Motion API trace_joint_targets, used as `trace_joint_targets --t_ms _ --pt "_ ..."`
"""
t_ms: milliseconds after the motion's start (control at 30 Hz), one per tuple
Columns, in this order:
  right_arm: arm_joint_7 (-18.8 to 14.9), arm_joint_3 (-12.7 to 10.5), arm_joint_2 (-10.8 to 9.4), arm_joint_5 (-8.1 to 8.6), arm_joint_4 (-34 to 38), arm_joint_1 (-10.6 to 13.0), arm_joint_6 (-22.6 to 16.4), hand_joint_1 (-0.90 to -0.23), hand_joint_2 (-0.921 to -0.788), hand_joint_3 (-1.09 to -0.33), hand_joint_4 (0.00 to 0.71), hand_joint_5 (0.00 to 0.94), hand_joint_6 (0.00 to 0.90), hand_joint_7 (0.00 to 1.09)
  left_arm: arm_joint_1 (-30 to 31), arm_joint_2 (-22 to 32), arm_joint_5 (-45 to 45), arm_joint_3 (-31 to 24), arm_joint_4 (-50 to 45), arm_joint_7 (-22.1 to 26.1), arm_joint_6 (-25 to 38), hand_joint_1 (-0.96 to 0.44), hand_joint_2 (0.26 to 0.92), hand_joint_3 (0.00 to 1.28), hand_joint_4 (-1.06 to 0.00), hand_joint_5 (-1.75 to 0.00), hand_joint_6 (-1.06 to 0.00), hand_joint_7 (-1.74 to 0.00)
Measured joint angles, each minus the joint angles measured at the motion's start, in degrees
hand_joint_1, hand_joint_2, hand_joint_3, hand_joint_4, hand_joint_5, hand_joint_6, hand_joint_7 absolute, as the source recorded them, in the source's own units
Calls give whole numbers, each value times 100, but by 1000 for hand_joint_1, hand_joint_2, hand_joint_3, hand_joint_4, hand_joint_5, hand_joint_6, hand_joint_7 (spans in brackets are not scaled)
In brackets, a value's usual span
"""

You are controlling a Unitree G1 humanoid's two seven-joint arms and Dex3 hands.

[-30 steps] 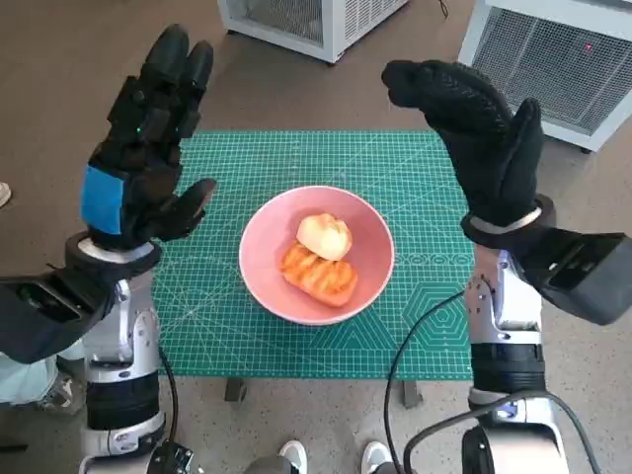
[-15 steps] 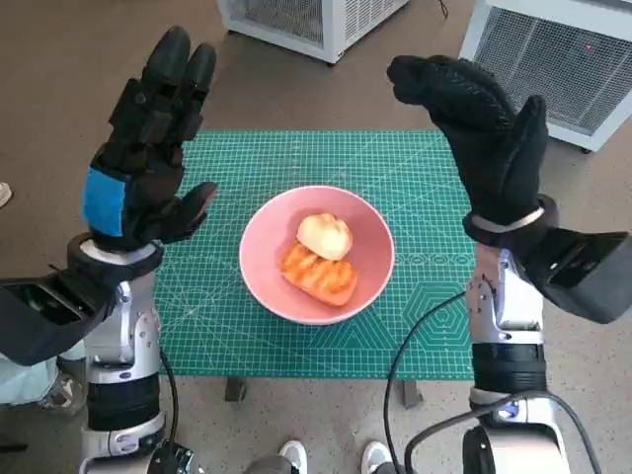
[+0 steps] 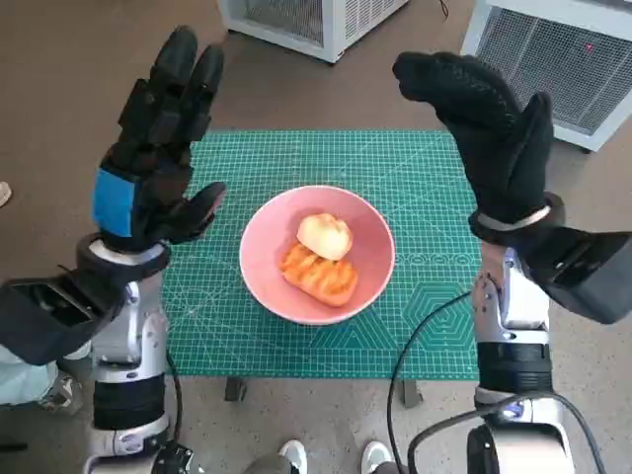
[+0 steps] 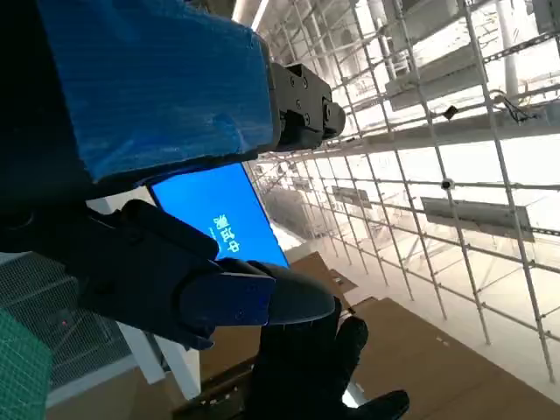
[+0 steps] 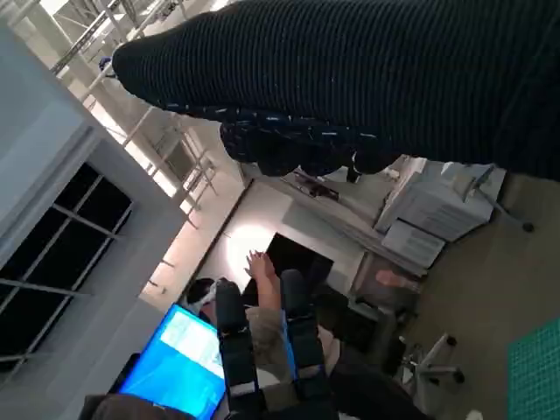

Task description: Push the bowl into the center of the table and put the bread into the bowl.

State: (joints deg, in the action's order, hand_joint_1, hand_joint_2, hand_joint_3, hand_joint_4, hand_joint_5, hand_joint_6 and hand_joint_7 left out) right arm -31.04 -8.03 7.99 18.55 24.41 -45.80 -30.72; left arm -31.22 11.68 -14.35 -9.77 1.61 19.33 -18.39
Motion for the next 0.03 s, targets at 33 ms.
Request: trace_joint_targets --t_ms 33 --pt "1 1 3 -4 -6 0 0 -688 -921 -822 185 17 -1 629 0 -13 21 8 0 -22 -13 -688 921 352 -137 0 -130 -28"
